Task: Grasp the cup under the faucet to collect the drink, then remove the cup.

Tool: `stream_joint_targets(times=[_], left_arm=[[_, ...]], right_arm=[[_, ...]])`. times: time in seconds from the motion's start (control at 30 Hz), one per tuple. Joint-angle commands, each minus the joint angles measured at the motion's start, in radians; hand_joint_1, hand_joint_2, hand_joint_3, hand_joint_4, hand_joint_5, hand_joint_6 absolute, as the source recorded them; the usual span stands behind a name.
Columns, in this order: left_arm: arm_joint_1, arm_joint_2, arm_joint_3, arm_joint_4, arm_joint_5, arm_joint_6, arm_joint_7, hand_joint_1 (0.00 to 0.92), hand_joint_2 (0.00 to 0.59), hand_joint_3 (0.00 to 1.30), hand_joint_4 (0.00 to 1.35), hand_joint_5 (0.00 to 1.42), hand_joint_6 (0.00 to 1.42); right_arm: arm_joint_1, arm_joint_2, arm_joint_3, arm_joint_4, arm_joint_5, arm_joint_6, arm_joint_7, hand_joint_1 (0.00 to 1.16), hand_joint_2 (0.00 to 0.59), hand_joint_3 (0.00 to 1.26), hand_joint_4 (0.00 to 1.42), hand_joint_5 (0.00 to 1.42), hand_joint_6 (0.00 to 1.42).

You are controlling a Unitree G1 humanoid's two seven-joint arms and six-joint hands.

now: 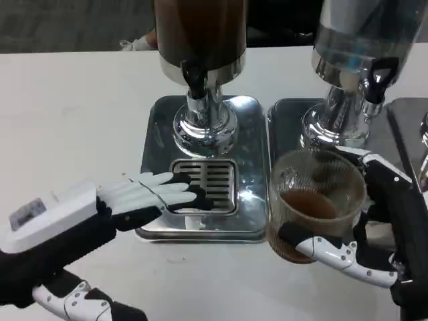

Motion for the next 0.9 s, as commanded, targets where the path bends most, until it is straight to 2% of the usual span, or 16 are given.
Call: stream_joint_targets(times=[0.03, 0.43, 0.9], left_arm=[[0.015, 0.025, 0.01, -0.022, -0.015, -0.026, 0.013, 0.0, 0.037, 0.18, 0.06, 0.03, 0.05], [0.029, 0.046, 0.018, -0.038, -0.023, -0.06, 0.023, 0.0, 0.035, 0.17, 0.04, 0.01, 0.04], [0.056, 0.065, 0.013, -0.073, -0.065, -0.055, 0.017, 0.0, 0.034, 0.17, 0.04, 0.01, 0.04]], right_arm=[[0.006, 0.007, -0.006, -0.043, 0.019, -0.014, 0.001, 1.05, 0.134, 0.92, 0.99, 1.12, 1.33], [0.021, 0.006, -0.01, -0.06, 0.024, -0.018, 0.011, 1.06, 0.135, 0.93, 0.99, 1.13, 1.33], [0.027, 0.01, -0.015, -0.073, 0.029, -0.017, 0.02, 1.06, 0.135, 0.93, 1.0, 1.13, 1.33]])
